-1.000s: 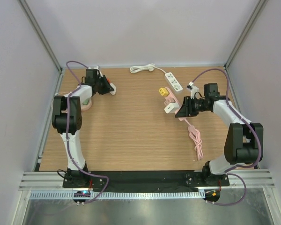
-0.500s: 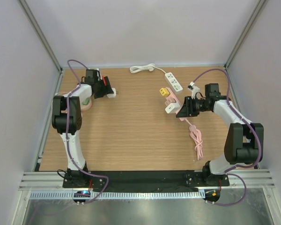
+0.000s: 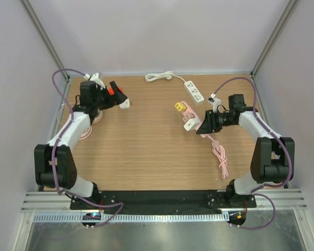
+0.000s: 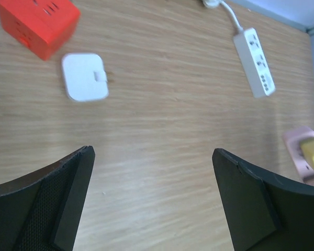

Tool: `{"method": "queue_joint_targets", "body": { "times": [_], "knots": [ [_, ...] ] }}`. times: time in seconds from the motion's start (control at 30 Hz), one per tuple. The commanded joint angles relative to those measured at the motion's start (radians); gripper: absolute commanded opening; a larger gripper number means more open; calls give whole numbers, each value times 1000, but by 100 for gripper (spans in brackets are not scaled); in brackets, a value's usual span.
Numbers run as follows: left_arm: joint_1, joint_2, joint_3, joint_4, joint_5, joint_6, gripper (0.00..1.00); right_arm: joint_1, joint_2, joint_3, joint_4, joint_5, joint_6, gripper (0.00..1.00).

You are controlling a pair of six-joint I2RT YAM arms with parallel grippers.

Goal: Pull the plug off the socket

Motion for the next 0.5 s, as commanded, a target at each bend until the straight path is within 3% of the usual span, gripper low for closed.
{"method": "queue_joint_targets", "body": {
  "times": [0.0, 0.33, 0.47],
  "knots": [
    [-48, -116, -104, 91, 94, -68, 99, 10, -23, 49, -2, -79, -61, 1],
    [-202, -492, -397, 167, 91, -192, 100, 93, -52, 37, 9, -16, -96, 1],
    [-239, -570, -468, 194, 85, -269, 100, 122, -65, 30, 9, -1, -113, 1]
  ]
}}
